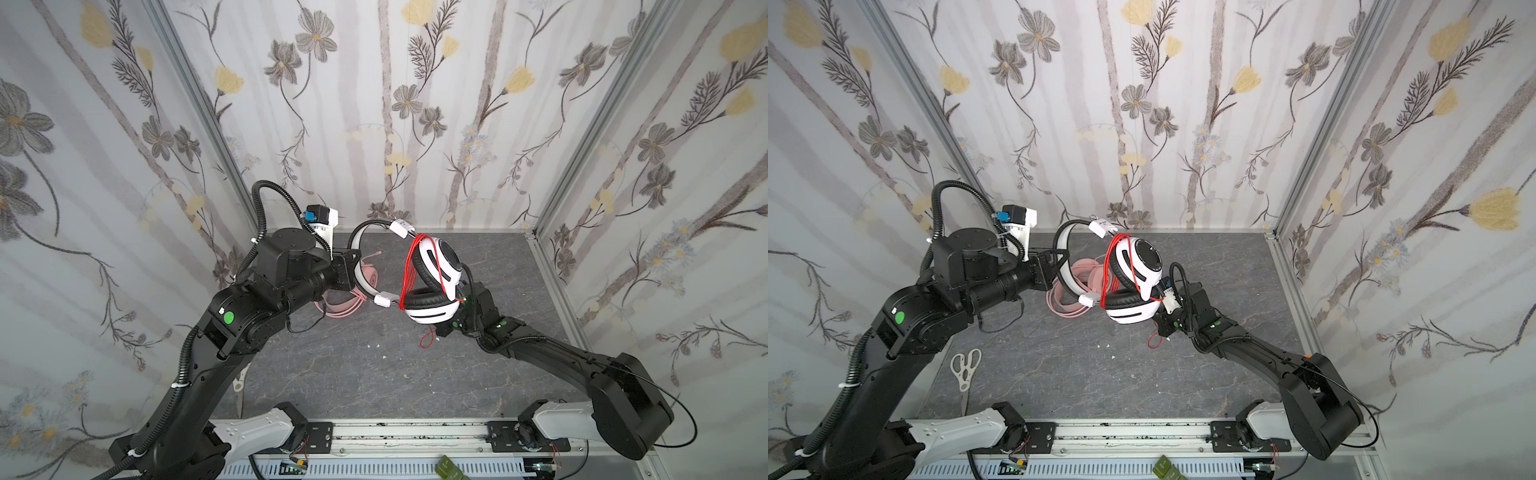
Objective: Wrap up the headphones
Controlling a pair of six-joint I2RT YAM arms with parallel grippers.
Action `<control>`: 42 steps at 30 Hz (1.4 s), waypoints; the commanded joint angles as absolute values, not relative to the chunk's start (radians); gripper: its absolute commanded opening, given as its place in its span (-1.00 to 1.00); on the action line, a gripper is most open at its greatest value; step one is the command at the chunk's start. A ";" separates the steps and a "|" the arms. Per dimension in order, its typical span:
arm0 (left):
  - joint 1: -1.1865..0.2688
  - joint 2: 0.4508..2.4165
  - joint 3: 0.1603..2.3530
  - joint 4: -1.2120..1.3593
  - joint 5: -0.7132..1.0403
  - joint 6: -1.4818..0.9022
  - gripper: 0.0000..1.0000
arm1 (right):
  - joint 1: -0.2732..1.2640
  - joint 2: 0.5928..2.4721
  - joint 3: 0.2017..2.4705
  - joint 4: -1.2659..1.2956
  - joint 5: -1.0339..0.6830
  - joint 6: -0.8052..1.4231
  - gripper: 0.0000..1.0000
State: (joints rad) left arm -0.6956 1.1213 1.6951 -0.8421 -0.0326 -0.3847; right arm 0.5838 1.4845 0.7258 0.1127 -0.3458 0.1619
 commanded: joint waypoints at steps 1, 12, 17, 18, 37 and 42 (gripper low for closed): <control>-0.693 1.117 1.710 -0.783 -0.029 -0.411 -1.00 | 0.559 1.482 0.868 0.038 -0.149 0.101 -1.00; -0.694 1.106 1.712 -0.778 -0.032 -0.419 -1.00 | 0.417 1.632 1.399 -0.173 0.289 -0.009 -1.00; -0.693 1.115 1.745 -0.796 -0.029 -0.414 -1.00 | 0.361 1.739 1.641 -0.282 0.411 -0.034 -1.00; -0.693 1.115 1.746 -0.795 -0.028 -0.414 -1.00 | 0.351 1.746 1.690 -0.295 0.407 -0.029 -1.00; -0.693 1.124 1.738 -0.782 -0.017 -0.417 -1.00 | 0.330 1.709 1.895 -0.352 0.729 -0.172 -1.00; -0.693 1.124 1.736 -0.783 -0.015 -0.419 -1.00 | 0.327 1.672 1.858 -0.317 0.766 -0.199 -1.00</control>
